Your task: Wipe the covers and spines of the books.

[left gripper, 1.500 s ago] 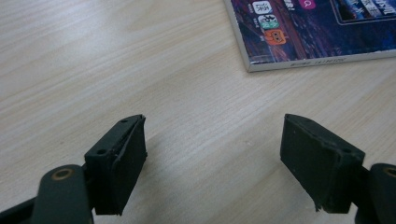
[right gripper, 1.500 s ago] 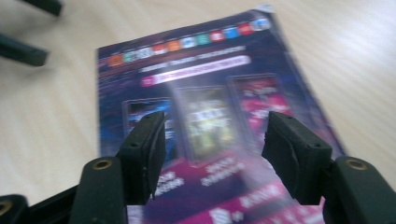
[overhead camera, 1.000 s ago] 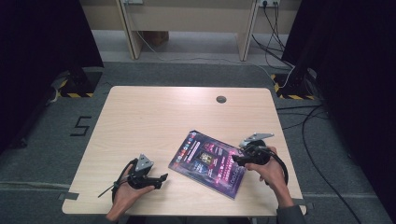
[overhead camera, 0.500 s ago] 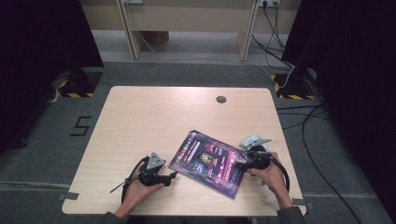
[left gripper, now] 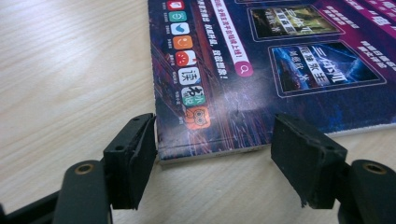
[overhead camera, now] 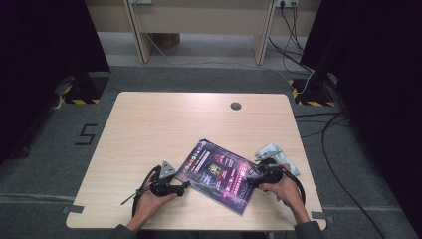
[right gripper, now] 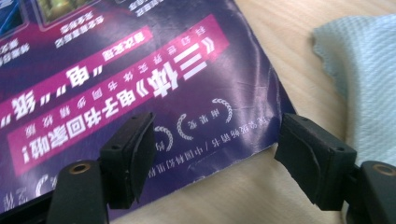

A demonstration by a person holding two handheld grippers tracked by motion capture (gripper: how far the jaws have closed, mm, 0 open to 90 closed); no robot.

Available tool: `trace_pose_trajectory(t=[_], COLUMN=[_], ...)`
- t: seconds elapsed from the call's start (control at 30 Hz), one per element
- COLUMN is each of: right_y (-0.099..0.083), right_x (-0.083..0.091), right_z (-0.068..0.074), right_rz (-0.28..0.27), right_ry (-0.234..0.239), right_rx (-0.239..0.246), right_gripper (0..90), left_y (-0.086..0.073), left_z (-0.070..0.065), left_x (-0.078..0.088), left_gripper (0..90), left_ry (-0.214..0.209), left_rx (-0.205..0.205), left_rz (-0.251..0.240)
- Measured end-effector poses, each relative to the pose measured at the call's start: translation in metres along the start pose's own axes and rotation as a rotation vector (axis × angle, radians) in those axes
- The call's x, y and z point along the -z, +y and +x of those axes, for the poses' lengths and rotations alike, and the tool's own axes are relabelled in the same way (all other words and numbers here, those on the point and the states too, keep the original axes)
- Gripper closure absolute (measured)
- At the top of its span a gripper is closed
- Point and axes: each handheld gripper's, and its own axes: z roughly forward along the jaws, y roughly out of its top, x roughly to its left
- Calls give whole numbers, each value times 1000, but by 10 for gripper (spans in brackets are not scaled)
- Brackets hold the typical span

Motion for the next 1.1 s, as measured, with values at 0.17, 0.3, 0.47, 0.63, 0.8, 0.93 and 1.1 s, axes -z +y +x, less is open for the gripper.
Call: trace_pose_trajectory(t=[0.17, 0.3, 0.47, 0.63, 0.8, 0.93, 1.1], right_y=[0, 1, 4, 9, 20, 30, 39], right_x=[0, 0, -2, -5, -14, -22, -28], right_z=[2, 4, 3, 1, -4, -5, -8], right_rz=[10, 20, 10, 10, -62, -99, -132], right_ry=[9, 16, 8, 7, -84, -155, -177], right_rx=[7, 30, 41, 14, -34, -31, -17], right_gripper=[278, 270, 269, 284, 303, 309, 352], left_y=[0, -1, -3, -11, -20, -22, -22], left_z=[3, 4, -2, -14, -27, -43, -61], left_x=[0, 1, 7, 23, 35, 39, 40], left_gripper=[307, 324, 313, 319, 343, 337, 338], left_ry=[12, 18, 16, -4, -51, -107, -172], left_rx=[15, 9, -34, -48, -67, -94, -148], left_rz=[-2, 12, 61, 103, 121, 130, 146])
